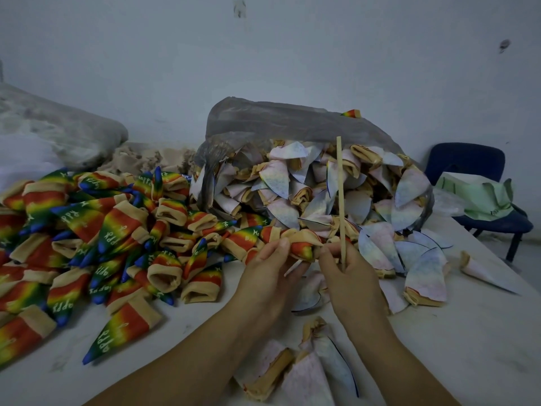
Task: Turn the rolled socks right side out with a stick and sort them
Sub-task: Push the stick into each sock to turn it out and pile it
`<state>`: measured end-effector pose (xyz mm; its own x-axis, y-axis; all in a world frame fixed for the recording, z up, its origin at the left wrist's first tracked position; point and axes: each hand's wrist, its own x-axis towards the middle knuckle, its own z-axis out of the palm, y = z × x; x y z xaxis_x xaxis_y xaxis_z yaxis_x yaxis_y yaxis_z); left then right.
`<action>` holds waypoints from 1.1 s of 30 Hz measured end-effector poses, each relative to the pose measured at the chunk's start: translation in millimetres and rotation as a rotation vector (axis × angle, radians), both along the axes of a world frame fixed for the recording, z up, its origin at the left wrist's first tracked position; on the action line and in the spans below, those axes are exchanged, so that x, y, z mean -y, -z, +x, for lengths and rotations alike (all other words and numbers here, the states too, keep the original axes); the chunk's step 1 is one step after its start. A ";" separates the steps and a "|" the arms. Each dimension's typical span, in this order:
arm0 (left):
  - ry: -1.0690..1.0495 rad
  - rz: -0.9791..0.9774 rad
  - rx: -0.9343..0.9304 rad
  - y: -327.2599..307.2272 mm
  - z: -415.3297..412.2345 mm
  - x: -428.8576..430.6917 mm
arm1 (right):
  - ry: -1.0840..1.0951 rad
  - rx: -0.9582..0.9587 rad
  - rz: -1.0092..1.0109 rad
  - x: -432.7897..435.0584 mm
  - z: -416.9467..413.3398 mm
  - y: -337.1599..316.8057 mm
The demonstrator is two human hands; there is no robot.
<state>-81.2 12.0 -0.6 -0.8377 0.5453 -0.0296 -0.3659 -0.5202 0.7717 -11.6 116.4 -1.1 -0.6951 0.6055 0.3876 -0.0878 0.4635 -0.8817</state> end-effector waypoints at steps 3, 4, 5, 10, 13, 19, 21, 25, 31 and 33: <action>0.007 0.023 0.123 -0.9 -3.8 -1.3 | -0.009 0.029 0.069 2.7 -0.2 -1.6; 0.003 0.031 0.155 -1.7 -4.9 -1.2 | -0.011 0.032 0.063 3.2 -0.7 -0.9; 0.001 0.038 0.179 -2.4 -5.8 -1.5 | -0.013 0.039 0.041 3.4 -1.6 0.5; 0.029 0.039 0.196 -3.5 -10.2 -0.8 | -0.090 0.038 -0.158 6.1 -4.7 1.1; -0.004 -0.055 0.046 -2.3 -11.3 3.0 | -0.148 0.041 -0.284 5.0 -0.9 -1.2; -0.122 -0.230 -0.528 5.4 -3.3 5.1 | -0.115 0.045 -0.218 5.4 -2.2 -0.2; -0.123 -0.363 -0.772 7.1 -0.6 5.0 | -0.098 0.061 -0.226 5.9 -2.2 -0.7; -0.087 -0.348 -0.736 9.2 -5.3 10.4 | -0.139 0.054 -0.374 5.3 -1.0 -2.7; -0.012 -0.371 -0.729 7.9 -9.2 15.4 | -0.289 0.047 -0.547 4.2 5.6 -9.6; 0.017 -0.390 -0.734 7.8 -7.5 15.6 | -0.312 0.056 -0.577 4.1 7.0 -11.5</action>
